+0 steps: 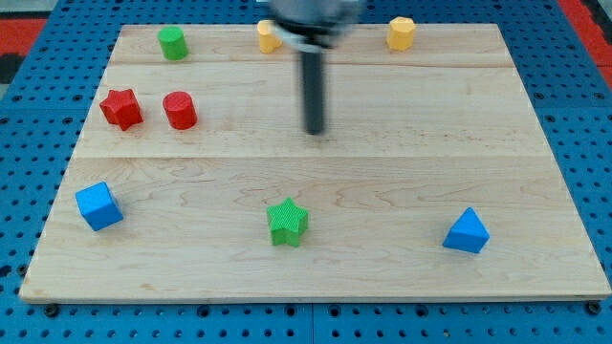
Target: Slide the blue triangle towards the center right
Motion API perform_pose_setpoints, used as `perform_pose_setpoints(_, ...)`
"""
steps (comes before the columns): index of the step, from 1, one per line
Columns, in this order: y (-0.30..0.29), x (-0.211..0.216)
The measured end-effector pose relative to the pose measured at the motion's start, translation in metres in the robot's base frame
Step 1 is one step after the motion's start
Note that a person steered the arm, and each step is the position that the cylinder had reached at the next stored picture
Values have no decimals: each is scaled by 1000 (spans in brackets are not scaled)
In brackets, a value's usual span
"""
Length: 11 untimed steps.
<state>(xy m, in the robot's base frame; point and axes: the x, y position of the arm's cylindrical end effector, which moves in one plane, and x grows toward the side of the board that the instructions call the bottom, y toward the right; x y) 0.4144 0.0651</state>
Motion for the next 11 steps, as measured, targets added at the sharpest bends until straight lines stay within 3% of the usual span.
perform_pose_setpoints(1, 117, 60)
perform_pose_setpoints(2, 192, 107)
perform_pose_setpoints(3, 128, 172)
perform_pose_setpoints(4, 46, 160)
perform_pose_setpoints(7, 137, 166)
perform_pose_setpoints(10, 178, 87)
perform_pose_setpoints(11, 156, 66)
